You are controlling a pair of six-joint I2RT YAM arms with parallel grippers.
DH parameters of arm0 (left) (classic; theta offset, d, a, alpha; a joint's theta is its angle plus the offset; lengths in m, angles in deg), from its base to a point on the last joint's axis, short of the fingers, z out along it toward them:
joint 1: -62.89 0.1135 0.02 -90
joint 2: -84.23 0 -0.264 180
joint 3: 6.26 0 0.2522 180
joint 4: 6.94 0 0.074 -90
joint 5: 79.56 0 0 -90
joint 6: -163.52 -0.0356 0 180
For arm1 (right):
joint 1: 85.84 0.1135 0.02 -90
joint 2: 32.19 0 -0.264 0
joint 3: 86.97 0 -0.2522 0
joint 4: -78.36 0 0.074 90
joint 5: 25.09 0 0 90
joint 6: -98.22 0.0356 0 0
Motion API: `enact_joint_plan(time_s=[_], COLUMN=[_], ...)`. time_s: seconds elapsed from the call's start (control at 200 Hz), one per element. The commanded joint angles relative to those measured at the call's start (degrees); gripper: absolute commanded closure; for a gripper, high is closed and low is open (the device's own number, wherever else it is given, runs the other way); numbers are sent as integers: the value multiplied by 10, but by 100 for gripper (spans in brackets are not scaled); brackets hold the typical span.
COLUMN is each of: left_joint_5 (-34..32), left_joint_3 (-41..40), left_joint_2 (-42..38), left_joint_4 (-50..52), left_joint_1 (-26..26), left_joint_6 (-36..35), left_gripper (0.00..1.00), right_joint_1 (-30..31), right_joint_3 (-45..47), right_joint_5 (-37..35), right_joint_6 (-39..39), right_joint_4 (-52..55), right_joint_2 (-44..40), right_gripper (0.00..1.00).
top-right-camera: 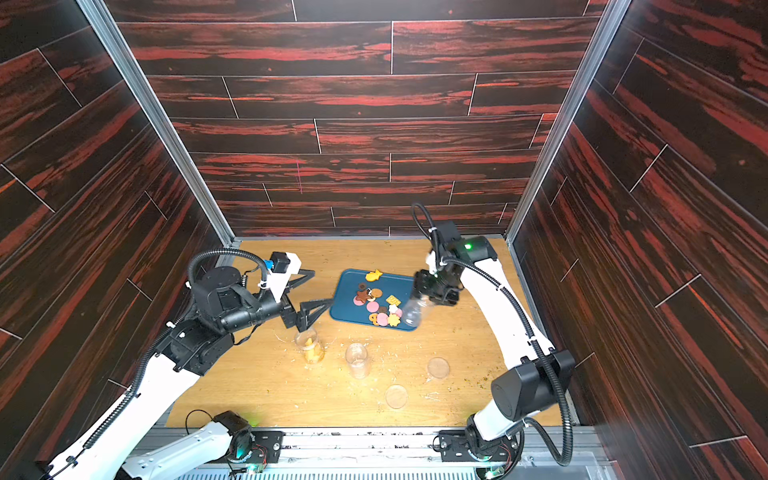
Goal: Pour the cookies out of the jar
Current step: Place the jar at the center of the board.
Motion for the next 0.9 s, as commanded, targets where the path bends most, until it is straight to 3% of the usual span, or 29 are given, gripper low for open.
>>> enact_joint_plan(time_s=[0.0, 0.356, 0.897], left_joint_5=[-58, -114, -134], left_joint_3=[-10, -16, -9], left_joint_2=[-16, -17, -17], left_joint_4=[-46, -2, 18], left_joint_1=[5, 7, 8], left_joint_6=[56, 124, 114], left_gripper=[0, 0, 0], right_joint_1=[-6, -42, -78], right_joint_3=[48, 174, 249], right_joint_5=[-88, -121, -117], right_joint_6=[-7, -21, -23], right_joint_4=[-22, -90, -177], right_joint_2=[-26, -19, 1], right_gripper=[31, 31, 31])
